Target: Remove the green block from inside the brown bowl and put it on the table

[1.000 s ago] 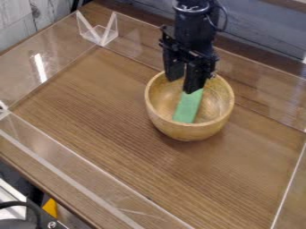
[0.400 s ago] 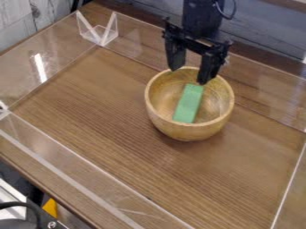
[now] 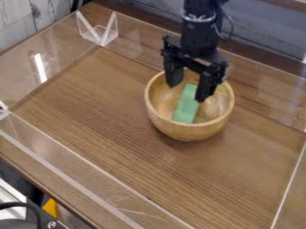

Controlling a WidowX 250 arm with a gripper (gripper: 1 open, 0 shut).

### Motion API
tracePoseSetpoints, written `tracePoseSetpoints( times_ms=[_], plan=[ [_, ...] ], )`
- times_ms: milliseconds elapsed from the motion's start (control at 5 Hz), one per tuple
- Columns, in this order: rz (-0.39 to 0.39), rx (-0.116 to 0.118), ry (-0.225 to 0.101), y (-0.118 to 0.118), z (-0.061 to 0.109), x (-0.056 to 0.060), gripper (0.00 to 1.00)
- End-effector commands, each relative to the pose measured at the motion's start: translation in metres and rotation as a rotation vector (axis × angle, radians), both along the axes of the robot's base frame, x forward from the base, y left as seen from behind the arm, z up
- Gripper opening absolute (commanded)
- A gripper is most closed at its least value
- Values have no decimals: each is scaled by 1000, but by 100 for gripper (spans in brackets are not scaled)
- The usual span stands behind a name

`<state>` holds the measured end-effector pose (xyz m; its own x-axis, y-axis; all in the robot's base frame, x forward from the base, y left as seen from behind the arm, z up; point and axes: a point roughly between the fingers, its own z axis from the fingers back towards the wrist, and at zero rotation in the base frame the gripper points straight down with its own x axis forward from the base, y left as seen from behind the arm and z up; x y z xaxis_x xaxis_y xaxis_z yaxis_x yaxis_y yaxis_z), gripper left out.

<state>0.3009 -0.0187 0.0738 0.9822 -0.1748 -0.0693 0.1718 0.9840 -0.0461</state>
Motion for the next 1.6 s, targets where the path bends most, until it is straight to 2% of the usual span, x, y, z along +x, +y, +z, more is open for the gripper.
tracePoseSetpoints(
  times_ms=[0,400,600,800,1000,1400],
  plan=[
    [65,10,-26,1,-3,-2,100],
    [237,26,-12,-13,-25,-6,100],
    [230,30,-11,-7,-41,-10,100],
    [226,28,-10,0,-49,-13,0],
    [222,19,-21,8,-48,-15,0],
    [274,-6,-46,-14,8,-15,0]
  ],
)
